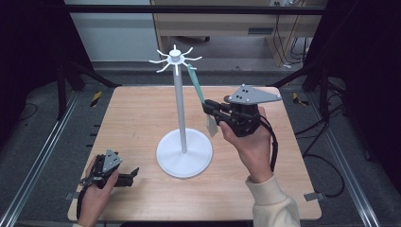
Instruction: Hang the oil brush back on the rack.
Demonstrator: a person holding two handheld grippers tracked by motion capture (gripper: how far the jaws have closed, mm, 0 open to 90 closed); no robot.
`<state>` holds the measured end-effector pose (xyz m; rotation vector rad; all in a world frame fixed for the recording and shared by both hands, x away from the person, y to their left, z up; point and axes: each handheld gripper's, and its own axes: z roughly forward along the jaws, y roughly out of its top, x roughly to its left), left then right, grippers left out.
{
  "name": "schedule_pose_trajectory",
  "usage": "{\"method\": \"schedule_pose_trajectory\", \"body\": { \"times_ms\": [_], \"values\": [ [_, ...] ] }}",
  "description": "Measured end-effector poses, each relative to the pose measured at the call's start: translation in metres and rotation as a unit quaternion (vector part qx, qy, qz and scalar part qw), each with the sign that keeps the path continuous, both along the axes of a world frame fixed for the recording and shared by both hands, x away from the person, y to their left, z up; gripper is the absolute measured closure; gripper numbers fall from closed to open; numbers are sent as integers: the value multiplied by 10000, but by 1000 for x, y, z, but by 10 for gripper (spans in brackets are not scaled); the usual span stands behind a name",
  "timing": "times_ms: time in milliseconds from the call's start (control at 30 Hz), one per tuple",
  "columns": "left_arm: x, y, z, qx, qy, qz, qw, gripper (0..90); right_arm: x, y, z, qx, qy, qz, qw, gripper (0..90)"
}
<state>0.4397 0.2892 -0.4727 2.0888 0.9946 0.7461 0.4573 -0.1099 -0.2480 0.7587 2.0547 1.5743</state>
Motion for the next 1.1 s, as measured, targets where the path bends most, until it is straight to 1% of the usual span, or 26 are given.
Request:
{"method": "schedule_pose_trajectory", "body": {
  "times_ms": [267,433,700,733,767,833,900,1033,1100],
  "values": [
    [0,-1,0,7,18,-24,10000,25,1,-1,-2,17,-24,-21,10000,825],
    [0,0,0,-15,-3,-5,10000,25,1,2,-3,-21,-56,-49,10000,824],
    [0,1,0,-15,7,6,10000,25,6,7,-8,43,-27,-51,10000,827],
    [0,1,0,-15,8,9,10000,25,7,8,-8,57,-12,-50,10000,831],
    [0,1,0,-8,15,9,10000,25,8,9,-9,74,-15,-56,10000,887],
    [-1,1,0,-5,16,17,10000,25,9,9,-11,134,-38,-62,9999,866],
    [-1,1,0,-12,4,14,10000,25,9,9,-12,135,-39,-53,9999,857],
    [-1,2,0,-31,5,29,10000,25,10,9,-12,91,-39,-90,9999,849],
    [-1,2,0,-30,2,22,10000,25,9,8,-11,36,-45,-165,9998,840]
  ]
}}
